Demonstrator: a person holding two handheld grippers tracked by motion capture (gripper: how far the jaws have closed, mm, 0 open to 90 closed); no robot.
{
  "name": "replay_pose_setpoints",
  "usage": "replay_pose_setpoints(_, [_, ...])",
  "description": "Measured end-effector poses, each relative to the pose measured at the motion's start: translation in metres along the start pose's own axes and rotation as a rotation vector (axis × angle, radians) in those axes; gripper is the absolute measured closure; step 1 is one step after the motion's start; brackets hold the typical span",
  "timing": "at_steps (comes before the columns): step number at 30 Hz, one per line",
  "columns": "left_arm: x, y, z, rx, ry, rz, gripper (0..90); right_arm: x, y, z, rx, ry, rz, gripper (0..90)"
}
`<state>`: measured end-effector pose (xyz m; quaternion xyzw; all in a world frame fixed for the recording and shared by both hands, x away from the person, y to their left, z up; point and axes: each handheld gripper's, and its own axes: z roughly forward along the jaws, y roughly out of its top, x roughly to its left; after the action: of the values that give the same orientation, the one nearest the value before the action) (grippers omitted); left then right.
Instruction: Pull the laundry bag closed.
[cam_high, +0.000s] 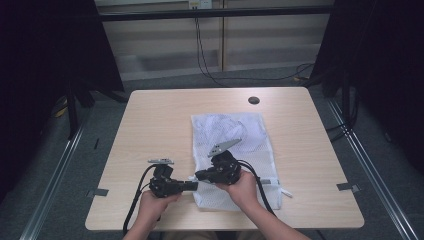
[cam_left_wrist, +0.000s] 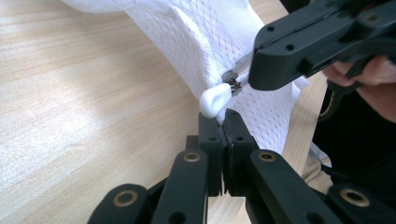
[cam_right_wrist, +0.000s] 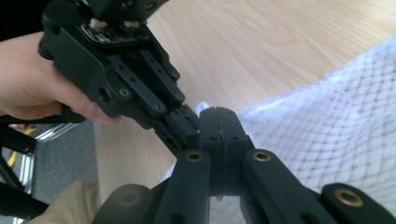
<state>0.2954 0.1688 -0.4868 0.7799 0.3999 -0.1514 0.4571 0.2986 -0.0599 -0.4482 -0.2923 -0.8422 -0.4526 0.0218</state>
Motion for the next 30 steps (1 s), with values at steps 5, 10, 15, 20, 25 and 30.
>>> replay_pose_setpoints(5, [-0.001,0.0,0.002,0.012,-0.009,-0.009,88.4,0.003,0.003,0.002,-0.02,-0.023,-0.025,71.7])
replay_pose_setpoints(10, [-0.001,0.0,0.002,0.012,-0.019,-0.018,88.5,0.008,0.008,0.012,-0.007,-0.029,-0.079,66.5])
replay_pose_setpoints(15, [-0.001,0.0,0.002,0.014,-0.021,-0.022,88.5,0.011,0.013,0.02,0.002,-0.025,-0.103,66.7])
replay_pose_setpoints(20, [-0.001,0.0,0.001,0.009,-0.024,-0.03,88.5,0.009,0.013,0.024,0.032,-0.014,-0.098,79.6])
replay_pose_setpoints(25, [0.0,0.0,0.002,0.017,-0.018,-0.037,88.5,0.008,0.014,0.02,0.047,-0.002,-0.08,86.1])
replay_pose_setpoints(30, [0.0,0.0,0.002,0.011,-0.014,-0.052,88.6,0.007,0.013,0.009,0.034,0.008,-0.08,86.0])
